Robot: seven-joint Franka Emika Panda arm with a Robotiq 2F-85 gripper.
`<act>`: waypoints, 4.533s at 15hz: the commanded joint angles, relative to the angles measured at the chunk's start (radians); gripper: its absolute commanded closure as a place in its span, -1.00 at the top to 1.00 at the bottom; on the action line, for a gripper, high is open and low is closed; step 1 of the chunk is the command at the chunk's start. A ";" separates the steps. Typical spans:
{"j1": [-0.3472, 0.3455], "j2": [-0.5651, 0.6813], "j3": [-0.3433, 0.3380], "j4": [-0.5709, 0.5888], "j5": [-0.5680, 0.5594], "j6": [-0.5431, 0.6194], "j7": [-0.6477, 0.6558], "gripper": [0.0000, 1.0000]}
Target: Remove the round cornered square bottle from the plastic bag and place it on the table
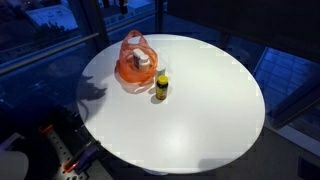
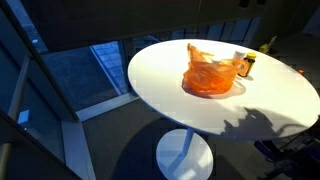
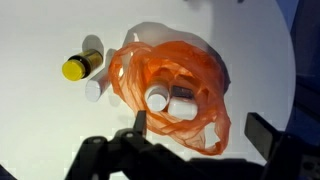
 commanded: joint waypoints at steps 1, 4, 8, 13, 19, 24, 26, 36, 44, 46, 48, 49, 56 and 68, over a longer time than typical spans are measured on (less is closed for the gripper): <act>-0.004 0.082 -0.020 0.063 0.003 -0.010 -0.092 1.00; -0.005 0.109 -0.028 0.082 -0.014 -0.007 -0.155 1.00; -0.001 0.104 -0.027 0.069 -0.012 -0.003 -0.126 1.00; -0.005 0.121 -0.032 0.079 -0.003 -0.004 -0.139 1.00; -0.013 0.187 -0.043 0.069 0.018 0.100 -0.225 1.00; -0.025 0.261 -0.036 0.063 0.097 0.205 -0.361 1.00; -0.029 0.293 -0.032 0.067 0.112 0.236 -0.404 1.00; -0.041 0.419 0.002 0.091 0.100 0.329 -0.530 1.00; -0.042 0.488 0.029 0.126 0.073 0.376 -0.578 1.00; -0.042 0.502 0.031 0.137 0.066 0.383 -0.584 1.00; -0.042 0.517 0.030 0.150 0.056 0.386 -0.582 1.00; -0.042 0.523 0.029 0.156 0.052 0.390 -0.581 1.00; -0.049 0.563 0.036 0.189 0.042 0.393 -0.589 1.00; -0.045 0.587 0.032 0.210 0.028 0.388 -0.577 -0.15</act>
